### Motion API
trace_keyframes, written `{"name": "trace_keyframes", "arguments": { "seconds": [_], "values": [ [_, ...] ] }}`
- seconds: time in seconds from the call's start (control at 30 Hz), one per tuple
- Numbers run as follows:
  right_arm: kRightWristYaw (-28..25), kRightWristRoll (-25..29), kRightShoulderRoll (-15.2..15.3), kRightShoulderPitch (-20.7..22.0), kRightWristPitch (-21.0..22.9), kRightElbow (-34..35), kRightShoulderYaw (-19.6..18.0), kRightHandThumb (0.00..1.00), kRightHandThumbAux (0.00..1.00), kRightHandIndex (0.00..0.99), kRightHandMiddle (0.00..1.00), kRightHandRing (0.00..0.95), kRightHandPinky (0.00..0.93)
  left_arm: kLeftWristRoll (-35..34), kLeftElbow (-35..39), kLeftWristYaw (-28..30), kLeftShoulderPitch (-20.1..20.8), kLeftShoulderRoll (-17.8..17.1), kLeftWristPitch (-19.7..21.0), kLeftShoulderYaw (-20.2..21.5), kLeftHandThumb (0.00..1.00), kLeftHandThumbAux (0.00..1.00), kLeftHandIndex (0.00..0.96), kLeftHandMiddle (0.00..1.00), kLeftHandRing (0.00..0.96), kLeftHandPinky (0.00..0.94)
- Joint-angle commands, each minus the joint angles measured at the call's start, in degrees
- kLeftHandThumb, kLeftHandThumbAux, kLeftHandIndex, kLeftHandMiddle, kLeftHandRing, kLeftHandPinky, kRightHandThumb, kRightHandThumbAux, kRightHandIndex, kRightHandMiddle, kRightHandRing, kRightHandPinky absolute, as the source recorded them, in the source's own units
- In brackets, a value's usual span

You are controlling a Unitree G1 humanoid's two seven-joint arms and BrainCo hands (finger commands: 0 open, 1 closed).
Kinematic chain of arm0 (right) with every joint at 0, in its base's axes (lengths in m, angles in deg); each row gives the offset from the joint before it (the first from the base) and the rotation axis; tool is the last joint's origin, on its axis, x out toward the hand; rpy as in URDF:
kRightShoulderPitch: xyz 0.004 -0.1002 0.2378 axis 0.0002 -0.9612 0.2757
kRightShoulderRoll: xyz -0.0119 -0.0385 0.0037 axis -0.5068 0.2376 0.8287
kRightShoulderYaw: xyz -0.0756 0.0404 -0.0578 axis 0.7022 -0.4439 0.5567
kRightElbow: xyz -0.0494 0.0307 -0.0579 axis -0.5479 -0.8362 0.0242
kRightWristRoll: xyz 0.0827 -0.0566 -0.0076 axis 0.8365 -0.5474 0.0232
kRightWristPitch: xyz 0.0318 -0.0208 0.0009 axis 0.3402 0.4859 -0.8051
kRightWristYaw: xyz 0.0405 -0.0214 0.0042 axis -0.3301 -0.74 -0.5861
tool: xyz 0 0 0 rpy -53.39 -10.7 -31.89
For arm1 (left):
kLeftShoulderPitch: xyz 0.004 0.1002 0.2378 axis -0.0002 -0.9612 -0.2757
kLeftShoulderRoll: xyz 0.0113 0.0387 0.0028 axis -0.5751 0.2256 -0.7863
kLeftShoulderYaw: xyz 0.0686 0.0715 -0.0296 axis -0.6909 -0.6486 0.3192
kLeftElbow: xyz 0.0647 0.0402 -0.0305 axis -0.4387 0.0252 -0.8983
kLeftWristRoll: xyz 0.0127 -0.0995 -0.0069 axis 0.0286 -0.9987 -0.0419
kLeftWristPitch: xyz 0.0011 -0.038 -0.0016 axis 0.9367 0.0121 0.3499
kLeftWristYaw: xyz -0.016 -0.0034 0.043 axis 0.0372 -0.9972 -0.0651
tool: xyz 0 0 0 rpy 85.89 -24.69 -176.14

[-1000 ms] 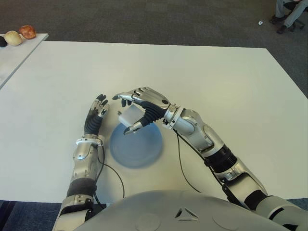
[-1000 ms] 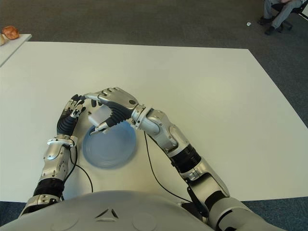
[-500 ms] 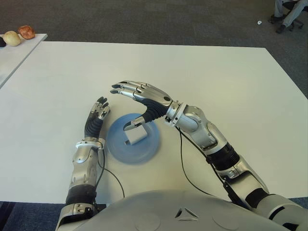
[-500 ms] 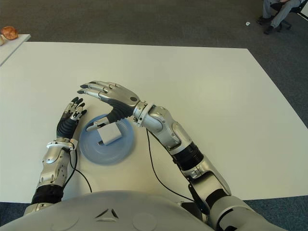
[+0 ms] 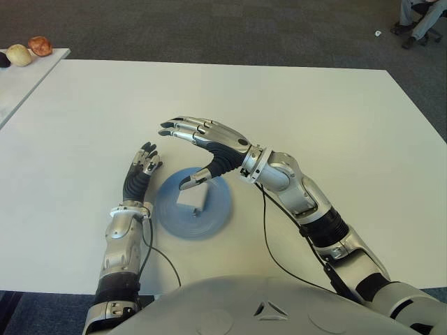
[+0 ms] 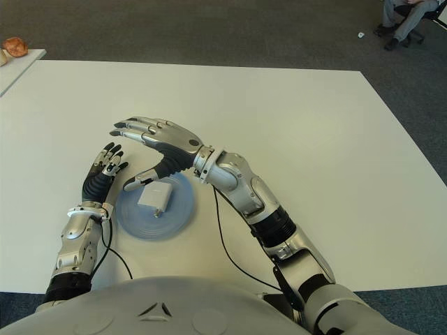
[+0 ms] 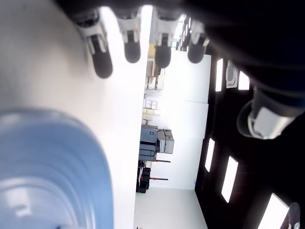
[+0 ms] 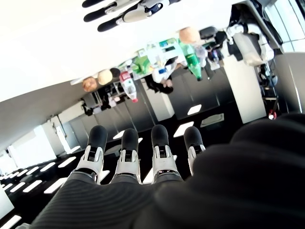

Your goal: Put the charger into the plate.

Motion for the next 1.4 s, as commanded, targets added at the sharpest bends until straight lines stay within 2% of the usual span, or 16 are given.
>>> {"name": "trace_keyframes", "arguments": {
  "seconds": [0.03,0.13,0.23,0.33,0.4,0.5,0.63,0.77,0.83,0.9,1.1,1.23,1.4],
  "values": [
    [2.11,0.26,-1.87,1.23,2.45,-1.77,-1.87,0.159,0.187,0.000,0.000,0.000,0.000,-0.33,-9.74,1.76,1.06,-0.85,0.89,0.81,0.000,0.456,0.000,0.093,0.056,0.007],
    [4.30,0.46,-3.73,3.36,4.54,-3.84,-4.06,0.123,0.222,0.000,0.000,0.000,0.000,-0.66,-11.14,1.92,1.97,-0.80,0.58,1.12,0.000,0.471,0.001,0.082,0.047,0.013],
    [7.04,1.14,-4.94,7.29,5.96,-8.20,-6.92,0.098,0.246,0.000,0.000,0.000,0.000,0.20,-11.84,2.12,2.11,-1.06,-1.38,0.64,0.000,0.474,0.004,0.086,0.049,0.004],
    [9.40,0.88,-5.46,8.38,6.44,-10.08,-8.22,0.077,0.262,0.000,0.000,0.000,0.000,0.54,-13.15,2.51,2.54,-1.28,-3.13,0.39,0.000,0.480,0.004,0.100,0.060,0.001],
    [9.79,1.66,-5.53,7.97,7.31,-9.55,-9.27,0.070,0.268,0.000,0.000,0.000,0.000,0.77,-13.63,2.41,2.81,-1.29,-3.69,0.16,0.000,0.483,0.005,0.106,0.065,0.000],
    [10.51,6.77,-4.51,5.34,9.81,-8.10,-15.47,0.059,0.296,0.000,0.000,0.000,0.000,1.24,-14.72,2.13,3.39,-1.54,-4.41,-0.21,0.000,0.484,0.007,0.117,0.076,0.000],
    [13.84,9.88,-5.35,3.01,11.18,-6.37,-20.27,0.041,0.352,0.000,0.000,0.000,0.000,1.48,-15.51,1.97,3.53,-1.57,-5.03,-0.45,0.000,0.483,0.006,0.125,0.085,0.000],
    [15.55,11.72,-6.70,3.07,11.96,-5.93,-21.79,0.026,0.398,0.000,0.000,0.000,0.000,1.50,-15.89,1.96,3.74,-1.60,-5.27,-0.44,0.000,0.482,0.004,0.128,0.089,0.000],
    [16.50,14.42,-8.40,2.66,12.05,-5.33,-22.92,0.013,0.438,0.000,0.000,0.000,0.000,1.57,-16.23,1.91,3.81,-1.49,-5.68,-0.48,0.000,0.483,0.003,0.127,0.088,0.000],
    [17.97,18.41,-11.47,1.71,13.49,-3.81,-24.59,0.006,0.473,0.000,0.000,0.000,0.000,1.73,-16.46,1.77,3.89,-1.44,-5.95,-0.55,0.000,0.485,0.004,0.125,0.087,0.000],
    [22.00,23.59,-16.48,-1.07,17.95,-0.71,-27.16,0.000,0.560,0.000,0.000,0.000,0.000,1.80,-16.38,1.53,3.86,-1.17,-6.09,-0.50,0.000,0.488,0.007,0.127,0.086,0.000],
    [25.23,25.03,-18.88,-5.37,14.60,-4.96,-27.71,0.003,0.638,0.000,0.000,0.000,0.000,1.75,-16.40,1.51,3.83,-1.12,-6.14,-0.40,0.000,0.496,0.004,0.132,0.088,0.000],
    [28.09,25.97,-19.36,-5.29,11.47,-10.45,-27.62,0.012,0.703,0.000,0.000,0.000,0.000,1.84,-16.36,1.54,3.66,-1.28,-6.33,-0.37,0.000,0.502,0.002,0.135,0.089,0.000]
  ]
}}
